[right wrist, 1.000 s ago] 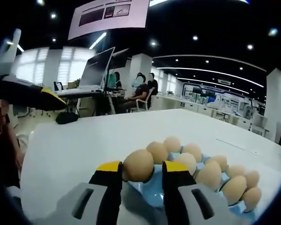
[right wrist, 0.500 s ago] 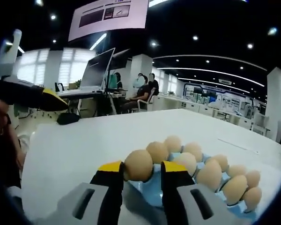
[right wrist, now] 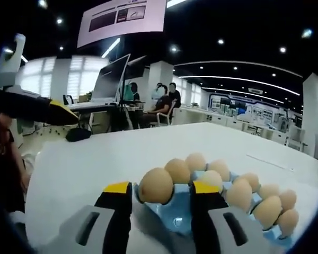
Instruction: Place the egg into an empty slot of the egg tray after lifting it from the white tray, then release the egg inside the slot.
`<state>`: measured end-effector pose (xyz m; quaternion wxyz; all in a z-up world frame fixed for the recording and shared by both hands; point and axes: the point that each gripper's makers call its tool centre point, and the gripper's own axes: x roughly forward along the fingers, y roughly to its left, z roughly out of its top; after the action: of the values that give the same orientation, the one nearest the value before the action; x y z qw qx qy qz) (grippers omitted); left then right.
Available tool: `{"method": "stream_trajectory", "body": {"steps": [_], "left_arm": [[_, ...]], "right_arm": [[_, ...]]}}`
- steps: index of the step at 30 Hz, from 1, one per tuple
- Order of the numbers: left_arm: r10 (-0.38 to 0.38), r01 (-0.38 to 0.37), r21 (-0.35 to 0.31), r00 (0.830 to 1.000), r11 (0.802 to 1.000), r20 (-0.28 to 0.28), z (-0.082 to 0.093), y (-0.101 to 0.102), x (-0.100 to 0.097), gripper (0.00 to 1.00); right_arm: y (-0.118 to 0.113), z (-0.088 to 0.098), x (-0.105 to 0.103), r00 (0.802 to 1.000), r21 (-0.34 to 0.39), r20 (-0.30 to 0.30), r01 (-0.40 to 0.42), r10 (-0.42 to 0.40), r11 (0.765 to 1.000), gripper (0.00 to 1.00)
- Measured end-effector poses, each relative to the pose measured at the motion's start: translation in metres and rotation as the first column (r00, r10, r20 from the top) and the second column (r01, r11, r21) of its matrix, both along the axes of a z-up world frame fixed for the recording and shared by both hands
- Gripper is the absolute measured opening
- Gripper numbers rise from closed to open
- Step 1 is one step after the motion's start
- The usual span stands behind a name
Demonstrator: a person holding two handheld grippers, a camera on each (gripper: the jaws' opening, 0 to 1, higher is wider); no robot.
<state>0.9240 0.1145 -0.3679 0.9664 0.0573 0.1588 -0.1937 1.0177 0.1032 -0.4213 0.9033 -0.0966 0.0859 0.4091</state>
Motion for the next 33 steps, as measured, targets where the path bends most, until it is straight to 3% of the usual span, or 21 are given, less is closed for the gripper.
{"method": "stream_trajectory", "body": {"steps": [5, 18, 33], "left_arm": [[-0.001, 0.001, -0.009, 1.0, 1.0, 0.005, 0.001, -0.001, 0.001, 0.99], [-0.022, 0.022, -0.013, 1.0, 1.0, 0.004, 0.001, -0.008, 0.003, 1.0], [-0.042, 0.041, -0.013, 0.999, 0.999, -0.014, -0.005, -0.018, 0.004, 1.0]], "right_arm": [[-0.005, 0.009, 0.001, 1.0, 0.03, 0.009, 0.011, -0.011, 0.999, 0.6], [-0.029, 0.024, 0.009, 0.997, 0.041, 0.032, 0.074, -0.076, 0.996, 0.74], [-0.075, 0.026, 0.016, 0.982, 0.046, 0.017, 0.187, -0.188, 0.981, 0.77]]}}
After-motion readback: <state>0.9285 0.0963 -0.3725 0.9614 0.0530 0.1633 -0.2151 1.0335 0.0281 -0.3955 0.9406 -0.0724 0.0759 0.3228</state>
